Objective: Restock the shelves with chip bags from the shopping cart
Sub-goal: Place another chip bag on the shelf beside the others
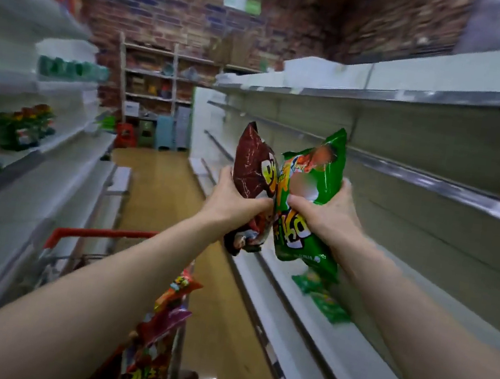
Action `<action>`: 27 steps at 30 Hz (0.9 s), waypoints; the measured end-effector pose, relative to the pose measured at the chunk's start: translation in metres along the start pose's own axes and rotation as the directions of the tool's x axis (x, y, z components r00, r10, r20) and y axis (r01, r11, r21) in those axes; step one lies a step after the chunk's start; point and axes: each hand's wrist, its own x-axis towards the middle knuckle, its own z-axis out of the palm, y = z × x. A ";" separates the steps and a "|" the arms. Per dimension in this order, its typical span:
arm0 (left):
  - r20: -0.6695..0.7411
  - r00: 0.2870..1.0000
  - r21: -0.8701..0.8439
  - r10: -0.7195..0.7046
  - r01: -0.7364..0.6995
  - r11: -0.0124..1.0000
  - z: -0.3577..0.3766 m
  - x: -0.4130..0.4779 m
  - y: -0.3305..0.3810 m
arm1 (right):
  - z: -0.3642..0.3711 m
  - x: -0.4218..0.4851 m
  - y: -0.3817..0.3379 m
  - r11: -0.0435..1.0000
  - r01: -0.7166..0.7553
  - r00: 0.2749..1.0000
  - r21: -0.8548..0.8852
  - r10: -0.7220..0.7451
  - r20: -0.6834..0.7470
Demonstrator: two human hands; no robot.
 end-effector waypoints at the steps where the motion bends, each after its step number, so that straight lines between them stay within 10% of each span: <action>1: 0.040 0.999 -0.009 0.020 -0.019 1.000 0.014 0.000 0.008 | -0.017 -0.003 0.001 1.000 -0.008 0.999 -0.014 0.008 -0.037; 13: 0.417 0.876 -0.173 0.243 -0.186 0.967 0.192 -0.077 0.111 | -0.214 -0.105 0.026 0.978 -0.183 0.833 -0.099 0.100 -0.544; 27: 0.674 0.556 -0.472 0.487 -0.185 0.862 0.349 -0.320 0.289 | -0.469 -0.330 0.001 0.920 -0.354 0.502 -0.166 0.037 -0.864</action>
